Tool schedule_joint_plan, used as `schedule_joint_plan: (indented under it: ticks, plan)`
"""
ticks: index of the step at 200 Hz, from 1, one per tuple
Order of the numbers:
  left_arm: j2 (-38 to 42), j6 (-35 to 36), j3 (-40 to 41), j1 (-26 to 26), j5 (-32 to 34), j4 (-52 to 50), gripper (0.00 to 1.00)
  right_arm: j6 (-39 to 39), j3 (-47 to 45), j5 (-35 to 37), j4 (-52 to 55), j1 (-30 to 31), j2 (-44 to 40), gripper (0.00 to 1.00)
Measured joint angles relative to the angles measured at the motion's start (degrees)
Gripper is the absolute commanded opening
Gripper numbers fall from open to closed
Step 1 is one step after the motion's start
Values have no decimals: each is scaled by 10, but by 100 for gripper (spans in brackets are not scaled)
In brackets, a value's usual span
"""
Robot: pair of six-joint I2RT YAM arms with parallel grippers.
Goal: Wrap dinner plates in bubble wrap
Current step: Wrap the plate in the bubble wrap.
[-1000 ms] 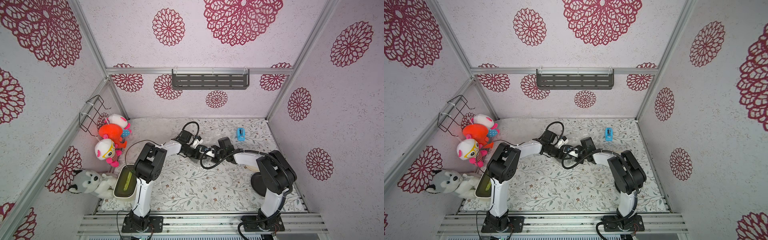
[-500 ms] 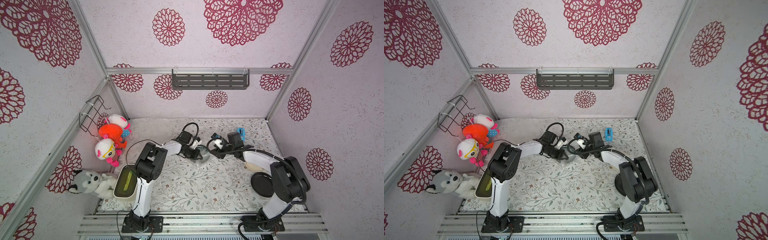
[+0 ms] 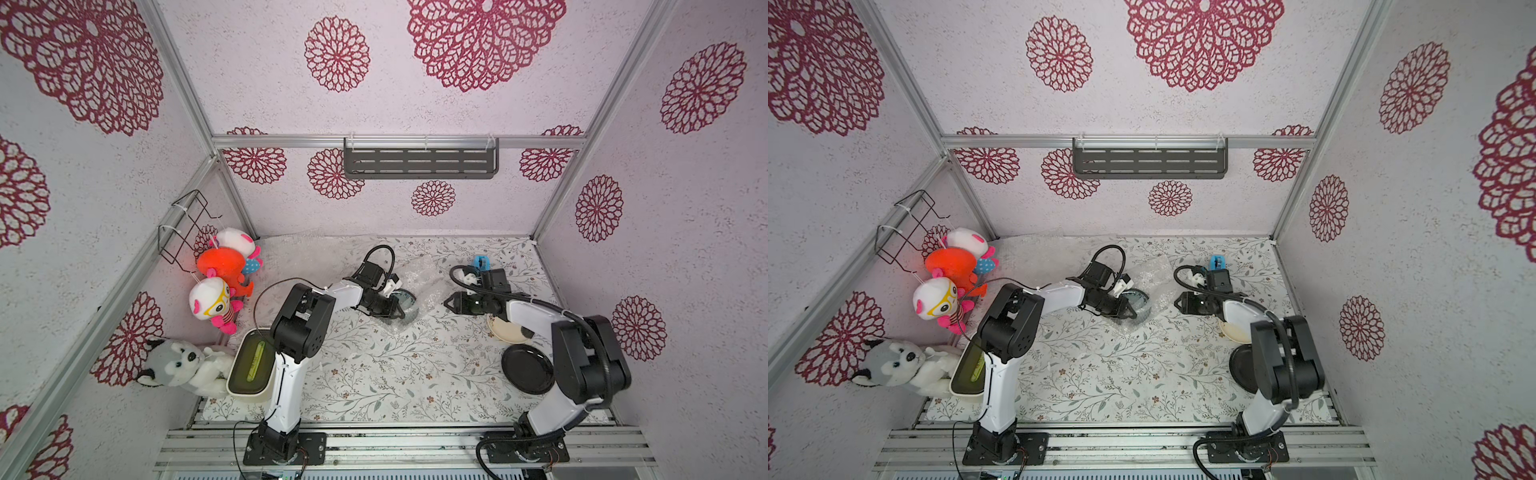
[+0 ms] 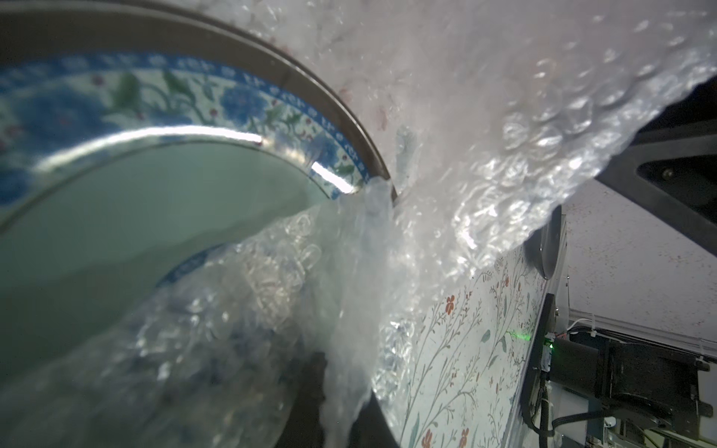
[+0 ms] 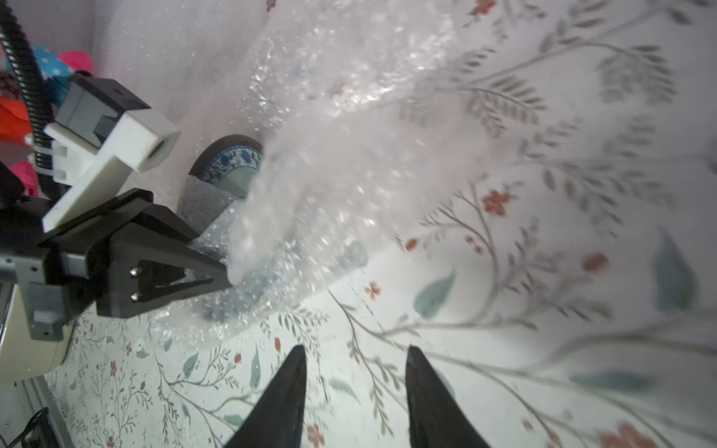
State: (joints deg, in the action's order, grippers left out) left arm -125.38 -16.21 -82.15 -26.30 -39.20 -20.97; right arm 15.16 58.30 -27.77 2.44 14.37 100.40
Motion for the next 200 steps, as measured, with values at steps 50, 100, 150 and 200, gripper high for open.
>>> schedule_joint_plan:
  ticks: [50, 100, 150, 200]
  plan:
    - [-3, -3, -7, 1, -5, -8, 24, 84, 191, 30, -17, 28, 201, 21]
    - [-3, -31, 1, 14, -10, 4, 19, 115, 211, 123, 25, -1, 197, 45]
    - [-3, -53, 6, 19, -14, 10, 16, 102, 115, 108, 44, -68, 97, 65]
    - [-3, -62, 6, 19, -12, 10, 15, 137, 97, -6, -61, -63, 144, 67]
